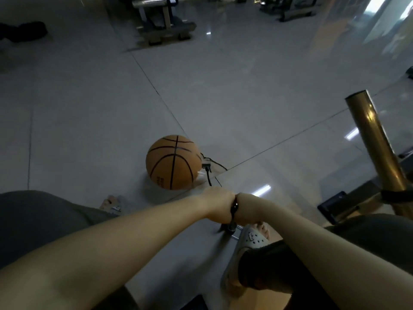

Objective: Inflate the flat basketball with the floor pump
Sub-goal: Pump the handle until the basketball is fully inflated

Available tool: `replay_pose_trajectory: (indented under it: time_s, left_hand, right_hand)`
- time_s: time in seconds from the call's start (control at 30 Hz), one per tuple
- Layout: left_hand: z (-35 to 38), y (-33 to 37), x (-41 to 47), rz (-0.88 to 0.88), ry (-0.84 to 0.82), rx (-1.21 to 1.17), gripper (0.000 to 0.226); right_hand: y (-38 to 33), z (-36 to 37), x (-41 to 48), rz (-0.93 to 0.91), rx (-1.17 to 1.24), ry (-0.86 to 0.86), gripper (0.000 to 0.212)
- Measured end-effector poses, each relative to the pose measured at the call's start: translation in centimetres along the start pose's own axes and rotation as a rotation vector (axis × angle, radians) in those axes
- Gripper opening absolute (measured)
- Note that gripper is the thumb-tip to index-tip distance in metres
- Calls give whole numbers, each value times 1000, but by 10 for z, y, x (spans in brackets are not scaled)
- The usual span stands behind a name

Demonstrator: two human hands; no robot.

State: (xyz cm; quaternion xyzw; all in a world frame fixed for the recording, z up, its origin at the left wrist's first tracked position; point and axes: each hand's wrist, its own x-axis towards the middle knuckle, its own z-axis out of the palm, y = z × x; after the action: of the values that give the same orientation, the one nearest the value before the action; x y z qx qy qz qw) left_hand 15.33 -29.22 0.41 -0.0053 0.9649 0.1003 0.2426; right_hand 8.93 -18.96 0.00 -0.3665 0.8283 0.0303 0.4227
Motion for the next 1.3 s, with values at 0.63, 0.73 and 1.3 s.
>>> replay_pose_trajectory:
  time_s: [0.63, 0.73, 1.3]
  left_hand:
    - [-3, -32, 49, 66, 53, -116, 26]
    - [6, -27, 54, 87, 81, -77, 23]
    - [2, -264, 34, -745, 530, -1039, 68]
  right_hand:
    - [18, -20, 36, 21, 115, 203, 7]
    - [30, -10, 40, 22, 106, 206, 15]
    - [-72, -127, 163, 28, 660, 241, 61]
